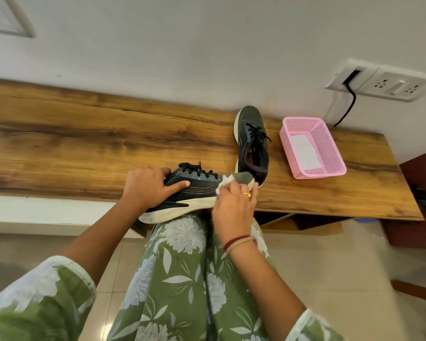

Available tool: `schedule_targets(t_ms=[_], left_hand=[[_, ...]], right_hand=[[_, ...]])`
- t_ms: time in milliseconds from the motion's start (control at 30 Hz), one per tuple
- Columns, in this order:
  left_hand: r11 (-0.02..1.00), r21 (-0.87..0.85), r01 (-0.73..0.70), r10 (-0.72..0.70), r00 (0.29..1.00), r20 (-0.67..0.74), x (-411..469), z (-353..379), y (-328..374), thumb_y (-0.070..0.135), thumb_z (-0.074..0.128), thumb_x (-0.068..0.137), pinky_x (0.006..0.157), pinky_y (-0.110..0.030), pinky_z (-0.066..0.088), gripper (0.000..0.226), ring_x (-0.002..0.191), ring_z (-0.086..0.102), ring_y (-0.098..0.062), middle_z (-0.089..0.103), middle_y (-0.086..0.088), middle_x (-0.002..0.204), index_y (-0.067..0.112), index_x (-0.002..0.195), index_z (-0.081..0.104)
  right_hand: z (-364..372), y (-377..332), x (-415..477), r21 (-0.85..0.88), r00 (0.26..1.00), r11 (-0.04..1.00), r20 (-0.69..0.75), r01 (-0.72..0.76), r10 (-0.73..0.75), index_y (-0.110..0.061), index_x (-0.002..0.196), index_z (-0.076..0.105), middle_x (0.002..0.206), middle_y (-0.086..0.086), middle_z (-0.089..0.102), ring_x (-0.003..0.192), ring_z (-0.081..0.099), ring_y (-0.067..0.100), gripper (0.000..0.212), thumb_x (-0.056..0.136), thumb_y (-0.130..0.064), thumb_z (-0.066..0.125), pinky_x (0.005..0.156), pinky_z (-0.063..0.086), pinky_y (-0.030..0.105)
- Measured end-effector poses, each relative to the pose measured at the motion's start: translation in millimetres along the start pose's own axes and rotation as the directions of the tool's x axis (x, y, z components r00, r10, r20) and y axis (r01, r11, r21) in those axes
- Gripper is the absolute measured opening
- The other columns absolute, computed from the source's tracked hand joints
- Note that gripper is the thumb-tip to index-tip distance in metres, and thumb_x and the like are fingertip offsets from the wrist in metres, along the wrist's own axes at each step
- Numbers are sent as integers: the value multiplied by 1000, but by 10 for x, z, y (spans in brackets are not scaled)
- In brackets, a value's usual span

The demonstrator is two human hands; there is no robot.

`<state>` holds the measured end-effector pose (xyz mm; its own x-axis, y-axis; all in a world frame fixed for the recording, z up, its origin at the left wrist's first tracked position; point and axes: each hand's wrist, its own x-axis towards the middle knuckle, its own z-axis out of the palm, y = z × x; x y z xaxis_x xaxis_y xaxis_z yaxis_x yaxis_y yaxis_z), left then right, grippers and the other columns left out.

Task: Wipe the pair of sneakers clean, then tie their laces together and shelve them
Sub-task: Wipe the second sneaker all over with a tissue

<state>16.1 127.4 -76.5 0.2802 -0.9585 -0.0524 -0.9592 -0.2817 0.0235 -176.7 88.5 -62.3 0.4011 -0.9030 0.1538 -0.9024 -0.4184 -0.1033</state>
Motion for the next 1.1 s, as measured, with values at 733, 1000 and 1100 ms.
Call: schedule_targets(t_ms=[733,1000,1100], left_hand=[[993,-104,49,-44,998,51,37,51,-80,89,9,65,50,-22,44,92,61,55,-15,56,5,63,27,108,61],[1000,5,-11,10,997,73,-25,-14,-39,87,1,65,44,-20,34,92,58,53,-12,52,7,62,29,109,57],[999,18,-45,44,998,38,-98,1,-44,87,-12,65,50,-23,38,96,52,50,-10,46,9,55,26,97,55]], right_hand=[[-2,36,48,21,999,1000,-45,19,-18,-20,92,72,84,-2,64,82,55,21,18,74,-18,74,94,35,45],[-111,-145,95,193,946,948,153,253,-284,-20,110,66,105,-1,61,104,48,23,25,90,-19,51,92,31,40],[-226,211,148,302,984,951,137,66,-111,-21,117,63,115,-5,57,111,44,16,28,93,-17,49,100,27,38]])
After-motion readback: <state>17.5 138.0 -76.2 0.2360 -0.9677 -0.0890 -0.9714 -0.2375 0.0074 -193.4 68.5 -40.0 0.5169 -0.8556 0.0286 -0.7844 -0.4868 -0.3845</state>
